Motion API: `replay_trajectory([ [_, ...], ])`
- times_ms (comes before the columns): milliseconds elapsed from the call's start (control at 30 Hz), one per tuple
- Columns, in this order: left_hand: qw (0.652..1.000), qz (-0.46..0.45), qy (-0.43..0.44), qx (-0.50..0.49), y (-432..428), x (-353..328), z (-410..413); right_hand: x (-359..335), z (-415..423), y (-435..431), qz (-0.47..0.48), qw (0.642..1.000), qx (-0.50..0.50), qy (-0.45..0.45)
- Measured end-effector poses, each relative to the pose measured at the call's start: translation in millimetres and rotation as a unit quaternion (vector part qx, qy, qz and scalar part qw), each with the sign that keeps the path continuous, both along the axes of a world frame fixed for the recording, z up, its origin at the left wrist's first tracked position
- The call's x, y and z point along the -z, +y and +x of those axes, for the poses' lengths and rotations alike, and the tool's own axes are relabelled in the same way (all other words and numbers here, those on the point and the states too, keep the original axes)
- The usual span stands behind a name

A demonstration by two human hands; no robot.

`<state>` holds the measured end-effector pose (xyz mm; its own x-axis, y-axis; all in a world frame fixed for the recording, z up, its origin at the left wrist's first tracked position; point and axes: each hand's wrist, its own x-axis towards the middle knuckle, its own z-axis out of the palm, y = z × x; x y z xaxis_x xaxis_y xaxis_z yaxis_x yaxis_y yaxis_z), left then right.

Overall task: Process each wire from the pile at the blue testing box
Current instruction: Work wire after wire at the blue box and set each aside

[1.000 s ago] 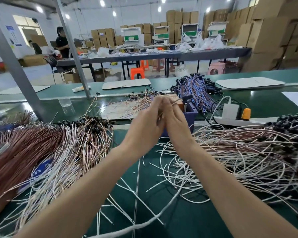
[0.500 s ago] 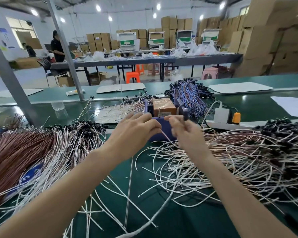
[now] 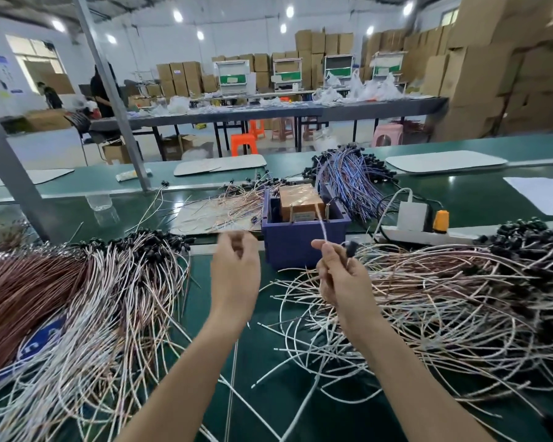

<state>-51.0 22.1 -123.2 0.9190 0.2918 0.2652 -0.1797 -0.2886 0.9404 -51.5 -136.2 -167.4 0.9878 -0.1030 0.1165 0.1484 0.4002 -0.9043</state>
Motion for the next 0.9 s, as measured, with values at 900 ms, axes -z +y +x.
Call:
replay_trajectory([
  [900, 0.992, -0.043, 0.024, 0.116, -60, 68, -10, 30, 10, 2, -0.068, 0.996, 0.019, -0.045],
])
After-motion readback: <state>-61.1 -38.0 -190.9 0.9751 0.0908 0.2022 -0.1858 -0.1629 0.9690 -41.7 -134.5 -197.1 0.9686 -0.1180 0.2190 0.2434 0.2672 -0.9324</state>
